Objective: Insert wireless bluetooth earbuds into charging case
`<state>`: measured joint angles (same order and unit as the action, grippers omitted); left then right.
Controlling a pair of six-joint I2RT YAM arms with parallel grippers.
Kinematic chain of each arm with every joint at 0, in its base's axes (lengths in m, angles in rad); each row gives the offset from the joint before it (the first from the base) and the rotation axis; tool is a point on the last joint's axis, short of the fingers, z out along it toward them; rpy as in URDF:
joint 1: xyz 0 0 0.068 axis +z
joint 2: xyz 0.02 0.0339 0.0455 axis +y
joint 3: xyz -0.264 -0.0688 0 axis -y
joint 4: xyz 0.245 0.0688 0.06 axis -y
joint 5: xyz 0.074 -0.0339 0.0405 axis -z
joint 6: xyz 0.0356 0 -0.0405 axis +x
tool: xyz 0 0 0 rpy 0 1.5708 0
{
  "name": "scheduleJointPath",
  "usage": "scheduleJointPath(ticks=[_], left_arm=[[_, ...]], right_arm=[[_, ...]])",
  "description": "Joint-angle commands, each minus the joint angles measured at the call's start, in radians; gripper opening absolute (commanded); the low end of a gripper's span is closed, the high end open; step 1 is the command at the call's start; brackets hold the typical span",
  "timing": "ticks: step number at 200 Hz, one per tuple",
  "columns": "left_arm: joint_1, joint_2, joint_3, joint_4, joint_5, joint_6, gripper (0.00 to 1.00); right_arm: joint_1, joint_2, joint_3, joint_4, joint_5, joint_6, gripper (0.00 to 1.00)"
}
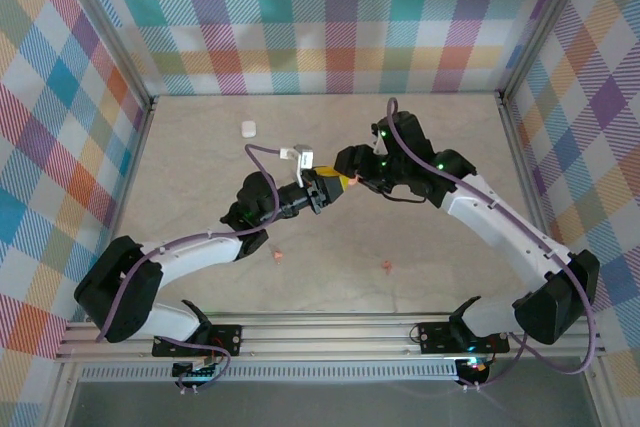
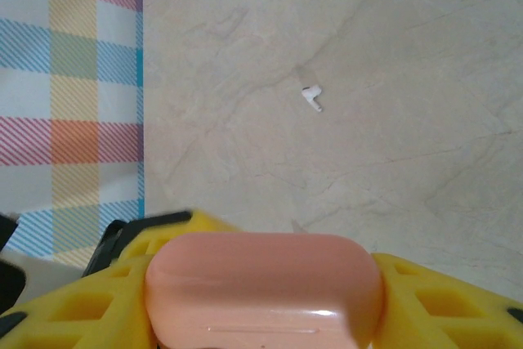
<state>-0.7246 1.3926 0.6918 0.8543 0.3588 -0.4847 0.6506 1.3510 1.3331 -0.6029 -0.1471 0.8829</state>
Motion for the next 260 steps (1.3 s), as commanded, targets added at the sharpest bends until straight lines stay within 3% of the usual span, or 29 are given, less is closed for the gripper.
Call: scheduleJointPath(ticks=[1, 31, 69, 111, 146, 177, 214, 260], left_arm=[[-0.004, 0.017, 0.03, 0.037, 0.003, -0.017, 0.21], [-0.004, 0.021, 0.043, 0.019, 0.006, -0.021, 0.13], [-0.001, 0.009, 0.034, 0.005, -0.016, -0.047, 0.06], [0.07, -0.082, 0.02, -0.129, -0.038, -0.14, 0.01], [0.168, -0.177, 0.025, -0.207, 0.03, -0.232, 0.0], [0.226, -0.227, 0.045, -0.182, 0.091, -0.347, 0.0], [0.231, -0.226, 0.09, -0.092, 0.155, -0.468, 0.0], [0.228, -0.225, 0.11, -0.012, 0.163, -0.561, 0.0]], right_arm=[[0.001, -0.023, -0.006, 0.031, -0.05, 0.011, 0.41], [-0.002, -0.018, -0.011, 0.057, -0.082, 0.031, 0.45], [-0.012, -0.038, -0.005, 0.077, -0.087, 0.02, 0.69], [-0.083, -0.157, -0.053, 0.169, -0.11, -0.029, 0.73], [-0.129, -0.256, -0.137, 0.337, -0.167, -0.109, 0.68], [-0.14, -0.236, -0.202, 0.548, -0.333, -0.095, 0.65], [-0.14, -0.136, -0.216, 0.78, -0.506, 0.019, 0.61], [-0.139, -0.062, -0.203, 0.846, -0.554, 0.076, 0.56]])
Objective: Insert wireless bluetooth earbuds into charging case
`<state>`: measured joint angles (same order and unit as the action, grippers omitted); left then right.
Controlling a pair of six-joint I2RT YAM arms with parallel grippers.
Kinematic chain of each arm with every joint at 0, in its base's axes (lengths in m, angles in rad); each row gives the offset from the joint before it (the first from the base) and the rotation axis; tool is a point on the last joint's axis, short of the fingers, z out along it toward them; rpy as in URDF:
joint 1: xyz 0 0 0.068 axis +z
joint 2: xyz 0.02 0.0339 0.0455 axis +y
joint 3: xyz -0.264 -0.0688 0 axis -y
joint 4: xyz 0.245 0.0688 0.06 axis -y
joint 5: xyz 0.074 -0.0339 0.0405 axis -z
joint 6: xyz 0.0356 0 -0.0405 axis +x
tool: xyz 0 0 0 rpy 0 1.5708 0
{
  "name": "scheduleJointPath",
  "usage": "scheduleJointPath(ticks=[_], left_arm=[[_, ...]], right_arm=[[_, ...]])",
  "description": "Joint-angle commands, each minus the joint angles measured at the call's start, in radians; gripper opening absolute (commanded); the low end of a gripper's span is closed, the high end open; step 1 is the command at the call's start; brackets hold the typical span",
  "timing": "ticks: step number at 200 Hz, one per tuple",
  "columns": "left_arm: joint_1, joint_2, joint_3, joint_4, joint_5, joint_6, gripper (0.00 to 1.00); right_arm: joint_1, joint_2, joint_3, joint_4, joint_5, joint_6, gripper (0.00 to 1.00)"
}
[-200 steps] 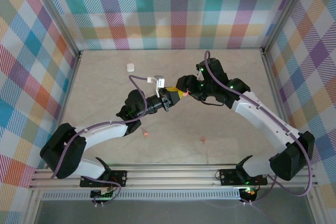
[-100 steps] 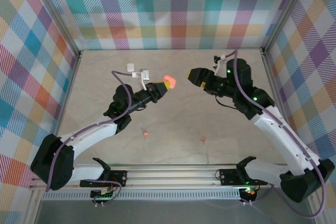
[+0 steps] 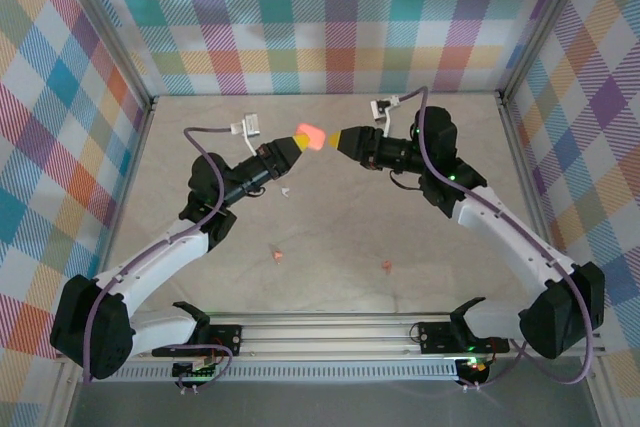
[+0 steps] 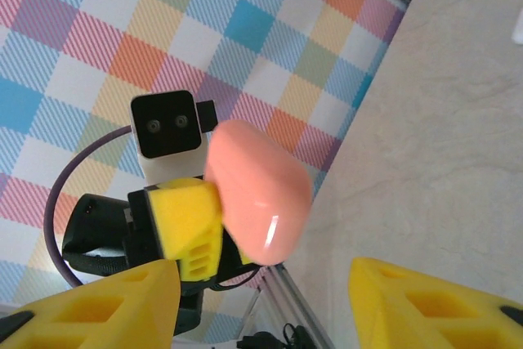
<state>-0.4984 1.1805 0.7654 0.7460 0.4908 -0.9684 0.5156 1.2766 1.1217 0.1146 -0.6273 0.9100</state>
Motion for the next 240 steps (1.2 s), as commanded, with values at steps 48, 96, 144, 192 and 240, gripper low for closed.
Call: scheduleJointPath(ticks=[48, 96, 144, 192, 240], left_arm=[[-0.002, -0.025, 0.038, 0.104, 0.015, -0.092, 0.0], [-0.005, -0.02, 0.04, 0.128, 0.011, -0.111, 0.0], [-0.017, -0.012, 0.041, 0.148, 0.027, -0.128, 0.0], [-0.019, -0.016, 0.034, 0.139, 0.037, -0.125, 0.0], [-0.019, -0.063, 0.083, -0.11, 0.111, 0.035, 0.35]], right_arm=[[0.002, 0.051, 0.011, 0.229, -0.129, 0.087, 0.5], [0.022, 0.094, 0.037, 0.263, -0.167, 0.102, 0.44], [0.026, 0.144, 0.043, 0.378, -0.186, 0.183, 0.38], [0.039, 0.175, 0.058, 0.436, -0.237, 0.215, 0.22], [0.042, 0.122, 0.065, 0.24, -0.207, 0.028, 0.02]])
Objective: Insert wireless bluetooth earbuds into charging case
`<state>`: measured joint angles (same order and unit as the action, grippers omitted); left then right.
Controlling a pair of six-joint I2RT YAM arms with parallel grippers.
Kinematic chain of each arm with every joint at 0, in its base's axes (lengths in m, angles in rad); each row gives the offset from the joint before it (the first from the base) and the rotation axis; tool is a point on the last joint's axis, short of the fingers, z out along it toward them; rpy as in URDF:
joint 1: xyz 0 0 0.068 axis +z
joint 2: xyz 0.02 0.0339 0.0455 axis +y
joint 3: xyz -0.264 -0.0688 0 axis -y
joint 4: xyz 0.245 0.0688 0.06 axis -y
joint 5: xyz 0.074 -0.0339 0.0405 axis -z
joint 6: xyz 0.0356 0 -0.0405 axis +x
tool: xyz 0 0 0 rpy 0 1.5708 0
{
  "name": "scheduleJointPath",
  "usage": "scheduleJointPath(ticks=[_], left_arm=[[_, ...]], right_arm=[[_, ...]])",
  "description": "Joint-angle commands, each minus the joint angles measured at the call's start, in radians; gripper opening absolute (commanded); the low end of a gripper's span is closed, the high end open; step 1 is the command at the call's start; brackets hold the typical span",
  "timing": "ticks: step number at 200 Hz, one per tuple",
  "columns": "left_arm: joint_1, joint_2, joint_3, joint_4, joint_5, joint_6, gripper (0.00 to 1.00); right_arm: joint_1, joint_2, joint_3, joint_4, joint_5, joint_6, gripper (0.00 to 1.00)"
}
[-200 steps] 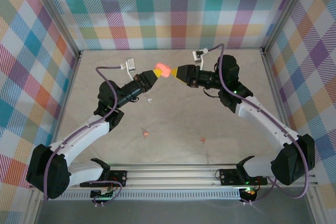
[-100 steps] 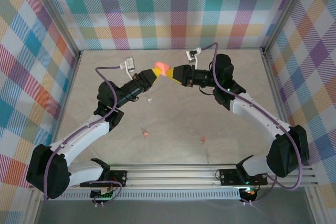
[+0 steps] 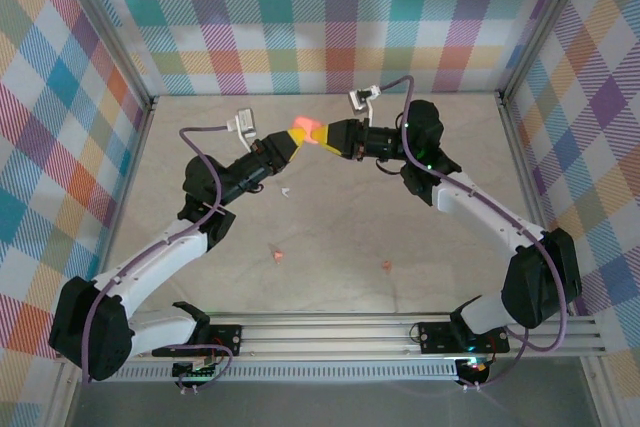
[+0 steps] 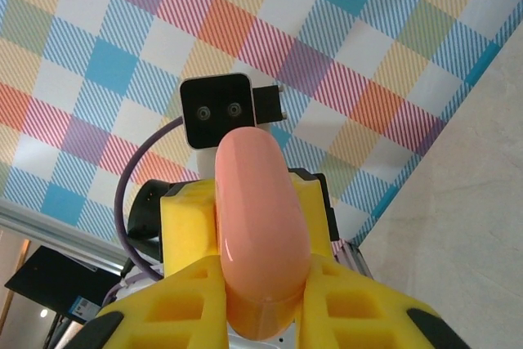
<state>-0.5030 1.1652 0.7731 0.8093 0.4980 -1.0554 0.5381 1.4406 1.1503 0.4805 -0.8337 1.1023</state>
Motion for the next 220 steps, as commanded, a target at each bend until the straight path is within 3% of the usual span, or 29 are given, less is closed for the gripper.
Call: scheduleJointPath(ticks=[1, 12, 32, 55, 76, 96, 119, 139, 178, 220], left_arm=[[-0.014, -0.049, 0.079, -0.188, 0.107, 0.133, 0.37], [-0.014, -0.07, 0.138, -0.387, 0.136, 0.243, 0.52], [-0.014, -0.118, 0.218, -0.704, 0.127, 0.456, 0.56], [0.0, -0.171, 0.246, -0.894, 0.102, 0.632, 0.59], [0.009, -0.206, 0.231, -0.964, 0.107, 0.772, 0.59], [0.01, -0.25, 0.167, -0.91, 0.208, 0.919, 0.58], [0.007, -0.294, 0.132, -0.9, 0.249, 1.075, 0.58], [0.008, -0.3, 0.096, -0.813, 0.276, 1.012, 0.57], [0.003, -0.249, -0.035, -0.328, 0.336, 0.678, 0.55], [-0.025, -0.214, -0.047, -0.22, 0.351, 0.635, 0.44]], right_arm=[[0.019, -0.044, 0.04, -0.142, 0.002, -0.177, 0.02], [0.019, -0.072, 0.067, -0.287, 0.023, -0.304, 0.02], [0.019, -0.129, 0.113, -0.493, 0.049, -0.559, 0.02], [0.017, -0.185, 0.141, -0.693, 0.124, -0.852, 0.01], [0.014, -0.221, 0.127, -0.785, 0.143, -1.068, 0.0], [0.011, -0.239, 0.101, -0.83, 0.105, -1.229, 0.01], [0.006, -0.244, 0.083, -0.841, 0.025, -1.297, 0.04], [0.006, -0.241, 0.069, -0.821, -0.056, -1.308, 0.06], [0.006, -0.24, 0.054, -0.753, -0.123, -1.235, 0.07], [0.005, -0.24, 0.019, -0.692, -0.136, -1.171, 0.07]])
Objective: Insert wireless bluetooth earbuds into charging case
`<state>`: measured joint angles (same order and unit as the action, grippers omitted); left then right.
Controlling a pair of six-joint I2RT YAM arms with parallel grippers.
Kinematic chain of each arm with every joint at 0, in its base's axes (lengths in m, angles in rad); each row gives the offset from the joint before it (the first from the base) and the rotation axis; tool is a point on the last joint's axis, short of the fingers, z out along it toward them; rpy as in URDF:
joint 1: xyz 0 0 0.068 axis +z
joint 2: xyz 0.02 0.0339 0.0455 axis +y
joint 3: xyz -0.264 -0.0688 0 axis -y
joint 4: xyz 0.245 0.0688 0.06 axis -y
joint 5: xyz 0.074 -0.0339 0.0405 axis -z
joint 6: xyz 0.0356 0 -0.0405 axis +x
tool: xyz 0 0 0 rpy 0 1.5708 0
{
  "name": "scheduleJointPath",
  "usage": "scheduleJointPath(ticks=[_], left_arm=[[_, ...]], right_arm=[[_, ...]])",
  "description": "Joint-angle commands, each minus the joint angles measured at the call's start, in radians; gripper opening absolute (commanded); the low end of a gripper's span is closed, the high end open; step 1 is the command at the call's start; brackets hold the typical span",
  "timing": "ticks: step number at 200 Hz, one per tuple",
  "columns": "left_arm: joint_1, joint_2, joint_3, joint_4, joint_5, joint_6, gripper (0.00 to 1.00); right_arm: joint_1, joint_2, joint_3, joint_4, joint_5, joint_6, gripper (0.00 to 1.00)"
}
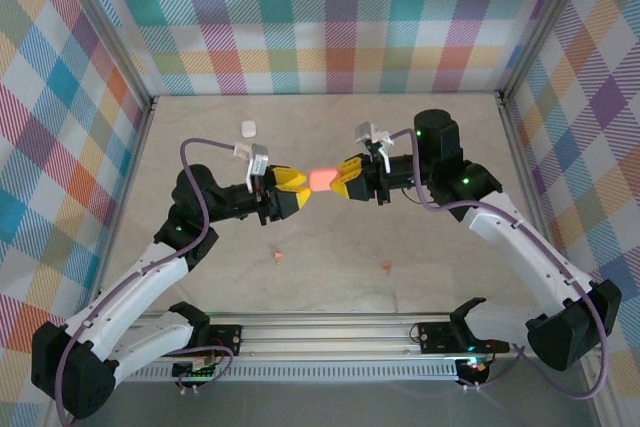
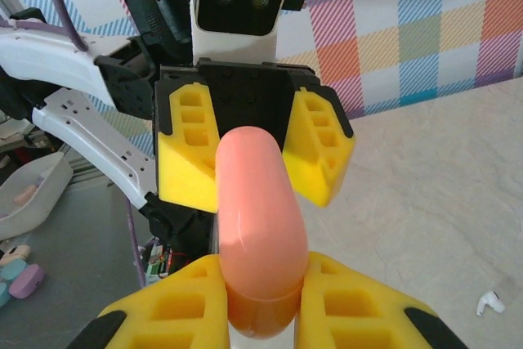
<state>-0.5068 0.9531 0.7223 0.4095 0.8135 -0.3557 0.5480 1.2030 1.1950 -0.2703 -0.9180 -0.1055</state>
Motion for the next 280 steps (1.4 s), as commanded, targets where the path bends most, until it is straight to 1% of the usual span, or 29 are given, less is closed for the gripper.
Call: scheduleJointPath(ticks=[1, 13, 33, 64, 87, 100, 113, 125, 140, 168, 178, 197, 214, 239, 250, 270, 275, 280], left_arm=[[-0.022, -0.001, 0.004, 0.179, 0.037, -0.065, 0.43], [-0.031, 0.011, 0.018, 0.165, 0.046, -0.058, 0.4], [-0.044, 0.033, 0.029, 0.155, 0.055, -0.053, 0.4], [-0.065, 0.07, 0.035, 0.157, 0.059, -0.052, 0.39], [-0.075, 0.09, 0.044, 0.164, 0.065, -0.052, 0.35], [-0.078, 0.102, 0.057, 0.163, 0.079, -0.048, 0.28], [-0.08, 0.117, 0.07, 0.163, 0.093, -0.046, 0.17], [-0.082, 0.127, 0.076, 0.163, 0.095, -0.045, 0.14], [-0.085, 0.128, 0.075, 0.164, 0.091, -0.046, 0.15], [-0.085, 0.11, 0.064, 0.163, 0.059, -0.048, 0.32], [-0.085, 0.102, 0.059, 0.164, 0.048, -0.05, 0.36], [-0.085, 0.097, 0.061, 0.156, 0.051, -0.05, 0.37], [-0.086, 0.098, 0.06, 0.156, 0.055, -0.051, 0.32], [-0.087, 0.105, 0.064, 0.149, 0.07, -0.045, 0.16], [-0.087, 0.106, 0.068, 0.131, 0.072, -0.035, 0.11], [-0.087, 0.103, 0.074, 0.088, 0.063, -0.008, 0.08], [-0.087, 0.102, 0.075, 0.077, 0.062, 0.002, 0.07], [-0.087, 0.1, 0.077, 0.063, 0.061, 0.013, 0.07]], right_arm=[[-0.005, -0.002, -0.026, 0.059, -0.049, 0.038, 0.07], [-0.005, 0.0, -0.033, 0.069, -0.041, 0.067, 0.07], [-0.005, 0.0, -0.061, 0.13, -0.054, 0.121, 0.08], [-0.004, 0.0, -0.085, 0.165, -0.056, 0.142, 0.08], [-0.004, -0.002, -0.094, 0.18, -0.06, 0.163, 0.08], [-0.004, -0.006, -0.098, 0.178, -0.061, 0.164, 0.08], [-0.004, -0.008, -0.099, 0.176, -0.06, 0.158, 0.08], [-0.005, -0.005, -0.1, 0.172, -0.061, 0.155, 0.08], [-0.003, -0.001, -0.099, 0.166, -0.063, 0.154, 0.08], [-0.005, -0.001, -0.11, 0.171, -0.059, 0.153, 0.08], [-0.003, -0.002, -0.113, 0.171, -0.061, 0.153, 0.08], [-0.004, 0.0, -0.115, 0.178, -0.062, 0.161, 0.08], [-0.003, 0.004, -0.117, 0.189, -0.062, 0.169, 0.08], [-0.005, 0.01, -0.109, 0.182, -0.058, 0.172, 0.08], [-0.005, 0.01, -0.105, 0.184, -0.054, 0.179, 0.08], [-0.005, 0.01, -0.098, 0.186, -0.037, 0.194, 0.09], [-0.005, 0.01, -0.097, 0.187, -0.035, 0.197, 0.1], [-0.005, 0.009, -0.097, 0.187, -0.029, 0.201, 0.14]])
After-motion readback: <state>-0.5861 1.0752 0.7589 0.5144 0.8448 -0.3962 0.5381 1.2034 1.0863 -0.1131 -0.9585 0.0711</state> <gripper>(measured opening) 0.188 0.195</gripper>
